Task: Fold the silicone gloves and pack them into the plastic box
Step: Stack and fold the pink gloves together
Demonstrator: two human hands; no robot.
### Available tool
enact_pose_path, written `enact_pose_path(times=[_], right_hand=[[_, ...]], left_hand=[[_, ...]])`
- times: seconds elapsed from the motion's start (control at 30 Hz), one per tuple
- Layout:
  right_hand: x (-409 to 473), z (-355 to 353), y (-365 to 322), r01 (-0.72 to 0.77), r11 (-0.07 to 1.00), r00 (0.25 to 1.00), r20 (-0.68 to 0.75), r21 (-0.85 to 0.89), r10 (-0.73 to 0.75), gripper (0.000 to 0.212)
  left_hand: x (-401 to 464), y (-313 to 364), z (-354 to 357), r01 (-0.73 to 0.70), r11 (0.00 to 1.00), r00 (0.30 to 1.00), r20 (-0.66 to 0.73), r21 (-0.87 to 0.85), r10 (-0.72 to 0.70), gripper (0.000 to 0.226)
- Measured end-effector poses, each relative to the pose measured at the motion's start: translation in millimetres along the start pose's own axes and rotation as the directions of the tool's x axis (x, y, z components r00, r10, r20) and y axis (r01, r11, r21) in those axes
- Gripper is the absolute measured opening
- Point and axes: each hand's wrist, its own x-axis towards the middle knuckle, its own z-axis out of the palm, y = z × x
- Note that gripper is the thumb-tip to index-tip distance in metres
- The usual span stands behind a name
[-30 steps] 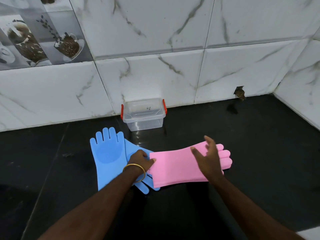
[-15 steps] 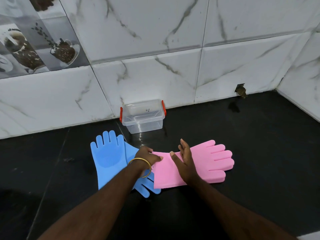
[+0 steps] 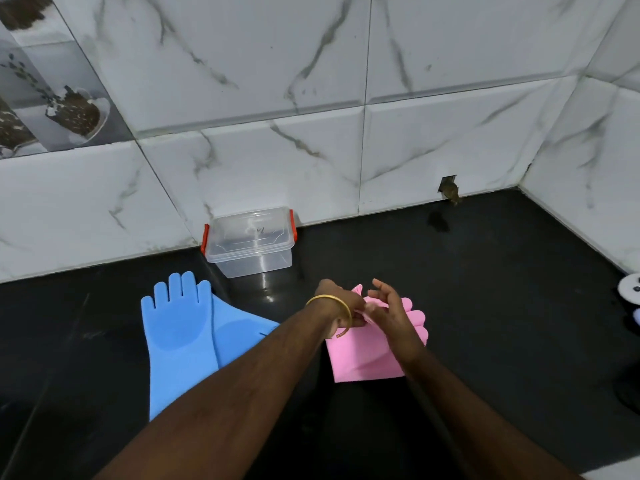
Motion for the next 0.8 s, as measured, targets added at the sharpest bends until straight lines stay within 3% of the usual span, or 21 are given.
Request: enact_pose_path(times=[0.1,0.2,0.27,0.37,0.47,0.53,0.73,0.8], right_hand=[[-1,-22,5,0.016,0.962,1.000,0.000,-0.273,-0.017,0.095],[3,-33,14,0.039,0.909,0.999,-0.012,-0.415,-0.048,0.092],[7,-36,18,0.012,0.872,0.998,-0.054,-0.489,-0.044,0.084],[9,-41,23,-0.014,0.841,0.999,-0.042,-0.541,-0.010,0.080],[11,-44,27,0.008,0.818,1.000,-0.011,-0.575,-0.017,0.078],[11,-46,30,0.008,0.817,1.000,-0.011,-0.577,-0.018,0.077],[10,-48,33,0.003,0.830,1.000,0.013,-0.557,0.006,0.075],[12,-49,32,-0.006,0.839,1.000,0.012,-0.544,0.015,0.073]], left_hand=[[11,-2,10,0.011,0.994,0.995,-0.095,0.104,-0.001,0.063],[17,-2,21,0.069,0.995,0.996,-0.061,0.077,-0.064,0.058],[18,-5,25,0.067,0.995,0.997,-0.049,0.074,-0.063,0.068],[19,-15,26,0.032,0.997,0.995,-0.092,0.069,-0.026,0.085],[20,-40,12,-0.100,0.981,0.909,-0.387,0.165,0.157,0.052],[18,-59,4,-0.086,0.982,0.863,-0.480,0.168,0.157,0.047],[18,-76,5,0.094,0.970,0.883,-0.469,0.225,0.023,0.074],[18,-73,3,0.127,0.981,0.901,-0.430,0.144,-0.054,0.078]])
